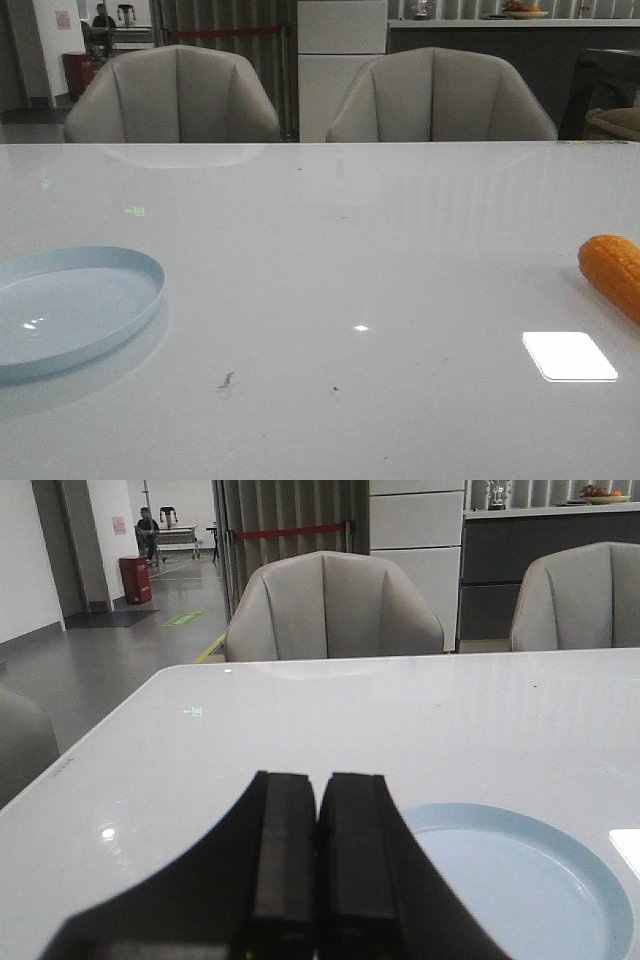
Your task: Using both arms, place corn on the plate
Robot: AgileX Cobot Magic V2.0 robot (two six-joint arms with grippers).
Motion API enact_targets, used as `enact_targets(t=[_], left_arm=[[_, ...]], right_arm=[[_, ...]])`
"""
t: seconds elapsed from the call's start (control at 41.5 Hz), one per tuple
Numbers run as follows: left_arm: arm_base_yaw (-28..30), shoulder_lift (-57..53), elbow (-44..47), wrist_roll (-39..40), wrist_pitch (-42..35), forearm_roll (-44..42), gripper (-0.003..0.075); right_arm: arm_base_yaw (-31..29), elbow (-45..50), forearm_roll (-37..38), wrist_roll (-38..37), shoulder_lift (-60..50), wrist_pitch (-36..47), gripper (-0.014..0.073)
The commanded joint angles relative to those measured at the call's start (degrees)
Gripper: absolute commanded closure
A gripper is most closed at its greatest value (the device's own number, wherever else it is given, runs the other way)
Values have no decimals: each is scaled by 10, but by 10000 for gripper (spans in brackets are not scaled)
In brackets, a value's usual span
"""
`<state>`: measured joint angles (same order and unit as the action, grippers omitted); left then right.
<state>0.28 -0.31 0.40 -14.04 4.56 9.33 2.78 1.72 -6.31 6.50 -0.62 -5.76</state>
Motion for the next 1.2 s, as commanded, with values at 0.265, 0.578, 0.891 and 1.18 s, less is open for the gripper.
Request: enact_targets(t=[0.265, 0.578, 0.891, 1.18], left_arm=[[2, -9, 21, 4, -53, 5, 631], [2, -9, 21, 4, -53, 5, 631], [2, -9, 21, 4, -62, 5, 631], [2, -9, -1, 4, -144, 5, 631]], right_arm=[[1, -13, 4, 2, -13, 54, 536], [1, -13, 4, 2, -13, 54, 536], [1, -13, 4, 2, -13, 54, 536], [1, -42, 4, 2, -13, 154, 536]])
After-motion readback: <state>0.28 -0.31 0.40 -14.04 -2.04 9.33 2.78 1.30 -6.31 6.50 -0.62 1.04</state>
